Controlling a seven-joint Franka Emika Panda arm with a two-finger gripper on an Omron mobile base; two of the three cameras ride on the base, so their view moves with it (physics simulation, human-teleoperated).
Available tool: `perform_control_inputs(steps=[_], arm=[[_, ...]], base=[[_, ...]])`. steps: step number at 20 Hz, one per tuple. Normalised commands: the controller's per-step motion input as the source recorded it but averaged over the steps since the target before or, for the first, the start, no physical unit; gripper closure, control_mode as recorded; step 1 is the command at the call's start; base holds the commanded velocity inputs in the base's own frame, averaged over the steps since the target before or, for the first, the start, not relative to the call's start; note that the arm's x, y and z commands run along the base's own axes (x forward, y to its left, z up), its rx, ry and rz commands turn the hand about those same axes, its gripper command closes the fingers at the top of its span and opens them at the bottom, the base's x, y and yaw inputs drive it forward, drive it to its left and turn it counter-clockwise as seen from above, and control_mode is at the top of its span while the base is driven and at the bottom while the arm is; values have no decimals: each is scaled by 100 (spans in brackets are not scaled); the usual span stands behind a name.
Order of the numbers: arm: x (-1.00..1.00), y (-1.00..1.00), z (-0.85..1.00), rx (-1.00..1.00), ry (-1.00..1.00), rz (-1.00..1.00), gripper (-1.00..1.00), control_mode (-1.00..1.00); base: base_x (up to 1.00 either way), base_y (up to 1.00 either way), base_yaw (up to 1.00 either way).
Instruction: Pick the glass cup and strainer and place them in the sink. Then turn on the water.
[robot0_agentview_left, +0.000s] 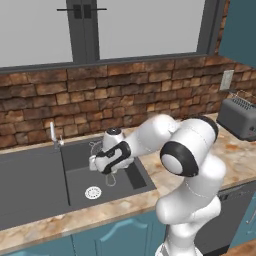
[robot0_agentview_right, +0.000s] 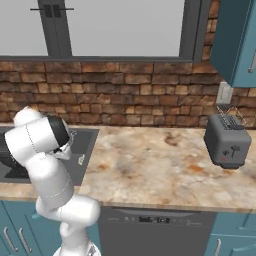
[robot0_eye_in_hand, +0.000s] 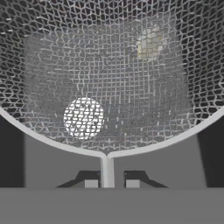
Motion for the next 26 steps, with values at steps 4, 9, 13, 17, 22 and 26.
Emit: perform_control_inputs(steps=[4,9,13,17,22,26], arm=[[35,19,-37,0,5,0,100,-100],[45,21,-33,0,7,0,100,-100],[40,23,-40,0,4,0,100,-100],[26,21,-44,0,0,0,100,-100],[21,16,-38,0,0,0,100,-100],[24,9,-35,0,0,0,100,-100]], base=[[0,0,0],[0,0,0],[0,0,0],[0,0,0],[0,0,0],[0,0,0]])
